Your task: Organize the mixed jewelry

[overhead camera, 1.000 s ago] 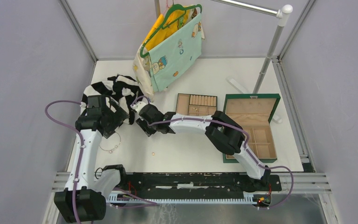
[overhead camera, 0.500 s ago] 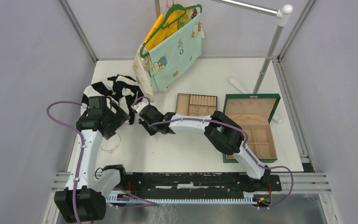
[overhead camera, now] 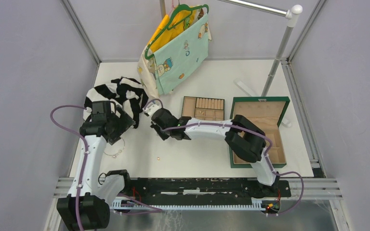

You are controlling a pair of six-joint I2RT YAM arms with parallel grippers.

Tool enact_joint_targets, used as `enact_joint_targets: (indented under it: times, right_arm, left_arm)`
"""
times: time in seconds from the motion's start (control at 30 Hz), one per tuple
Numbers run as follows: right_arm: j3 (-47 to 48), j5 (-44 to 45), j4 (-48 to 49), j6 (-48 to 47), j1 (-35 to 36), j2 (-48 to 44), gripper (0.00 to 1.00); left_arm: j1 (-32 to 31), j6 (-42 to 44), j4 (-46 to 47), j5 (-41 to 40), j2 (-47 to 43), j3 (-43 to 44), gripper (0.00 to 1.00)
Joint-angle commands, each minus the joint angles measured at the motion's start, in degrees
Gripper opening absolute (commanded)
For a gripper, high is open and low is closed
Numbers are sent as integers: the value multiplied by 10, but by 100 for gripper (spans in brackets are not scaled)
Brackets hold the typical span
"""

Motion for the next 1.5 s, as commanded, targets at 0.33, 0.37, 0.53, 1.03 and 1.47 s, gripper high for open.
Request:
enact_joint_targets:
  times: [0.33,0.37,0.53,1.03,1.47]
  right_arm:
    - [-196,94,44,-22,-83,-219,0]
    - [-188,87,39,-20,-83,-212,0]
    - [-193,77,37,-5,-83,-216,19]
    - [-335,187,43,4,-82,-386,33]
    - [-347,199,30,-2,-83,-404,33]
  left_arm:
    - [2,46,57,35,3,-17,100]
    - [2,46,62,37,4,-19,100]
    - [-96,34,111,-12,22,-29,100]
    - [-361,-54,162,-241,261,22,70]
    - [-376,-66,166,-235,372,64,50]
